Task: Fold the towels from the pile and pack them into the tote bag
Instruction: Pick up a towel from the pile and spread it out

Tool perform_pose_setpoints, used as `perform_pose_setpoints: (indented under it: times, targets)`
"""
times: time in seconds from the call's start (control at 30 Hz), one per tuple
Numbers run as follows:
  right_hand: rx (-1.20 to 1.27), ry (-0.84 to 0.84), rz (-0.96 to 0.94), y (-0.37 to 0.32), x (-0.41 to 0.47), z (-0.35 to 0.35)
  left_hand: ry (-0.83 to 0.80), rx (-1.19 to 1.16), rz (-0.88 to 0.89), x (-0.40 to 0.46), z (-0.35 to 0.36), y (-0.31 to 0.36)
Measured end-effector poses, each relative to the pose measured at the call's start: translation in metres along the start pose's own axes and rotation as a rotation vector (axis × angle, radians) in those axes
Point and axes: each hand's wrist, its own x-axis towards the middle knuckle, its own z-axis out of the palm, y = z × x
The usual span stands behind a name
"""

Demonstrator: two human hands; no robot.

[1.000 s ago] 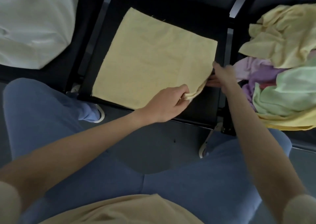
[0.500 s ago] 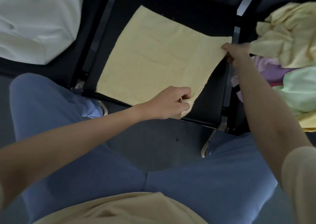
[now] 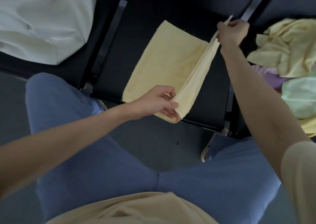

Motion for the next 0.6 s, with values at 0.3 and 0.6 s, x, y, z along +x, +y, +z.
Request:
perform_pose_setpoints:
  times: [0.3, 0.6]
  targets:
    - [-0.091, -0.149, -0.058, -0.040, -0.043, 0.128, 0.265, -0.185, -0.122, -0.028, -0.072, -0.032]
    - [-0.187, -0.287, 0.016, -0.023, -0.081, 0.176, 0.540, 0.206, -0.311, -0.021, -0.092, -0.075]
